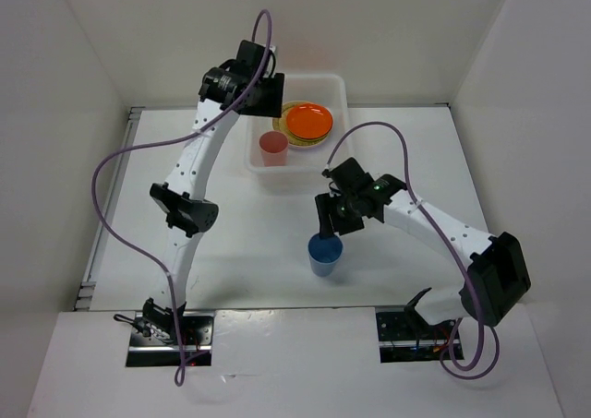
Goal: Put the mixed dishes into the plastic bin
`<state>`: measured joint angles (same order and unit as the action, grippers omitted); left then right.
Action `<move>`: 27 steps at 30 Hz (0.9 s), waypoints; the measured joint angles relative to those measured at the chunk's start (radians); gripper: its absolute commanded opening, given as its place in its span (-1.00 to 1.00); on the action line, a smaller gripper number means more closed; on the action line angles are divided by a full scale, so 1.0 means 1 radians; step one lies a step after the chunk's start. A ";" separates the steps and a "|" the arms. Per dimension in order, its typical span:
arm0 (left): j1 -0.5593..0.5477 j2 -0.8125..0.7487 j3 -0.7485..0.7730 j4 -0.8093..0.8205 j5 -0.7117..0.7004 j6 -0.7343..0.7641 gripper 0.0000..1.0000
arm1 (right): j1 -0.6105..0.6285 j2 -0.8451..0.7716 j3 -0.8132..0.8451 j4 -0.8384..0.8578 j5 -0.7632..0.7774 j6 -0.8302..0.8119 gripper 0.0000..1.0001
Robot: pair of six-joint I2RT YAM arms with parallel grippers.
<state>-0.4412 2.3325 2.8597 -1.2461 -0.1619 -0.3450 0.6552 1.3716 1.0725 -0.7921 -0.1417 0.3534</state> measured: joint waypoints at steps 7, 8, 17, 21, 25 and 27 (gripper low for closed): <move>-0.041 -0.062 0.092 0.005 0.035 -0.027 0.35 | 0.006 0.011 0.001 -0.013 0.020 0.016 -0.50; -0.044 -0.072 0.096 0.005 0.038 -0.028 0.35 | 0.007 0.011 0.001 -0.014 0.022 0.016 -0.58; -0.054 -0.148 0.121 0.004 0.056 -0.051 0.35 | 0.009 0.036 0.024 -0.044 0.039 0.022 -1.00; -0.064 -0.197 0.149 0.003 0.058 -0.055 0.35 | 0.010 0.033 0.128 -0.108 0.052 0.021 -1.00; -0.082 -0.267 0.175 -0.003 0.052 -0.056 0.35 | 0.010 0.027 0.323 -0.134 0.085 0.015 -1.00; -0.098 -0.312 0.171 -0.012 0.035 -0.057 0.35 | -0.001 0.027 0.426 -0.131 0.100 0.011 -1.00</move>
<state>-0.5392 2.0209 3.0306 -1.2579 -0.1272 -0.4023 0.6540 1.3983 1.4990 -0.9234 -0.0422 0.3641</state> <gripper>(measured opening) 0.675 0.023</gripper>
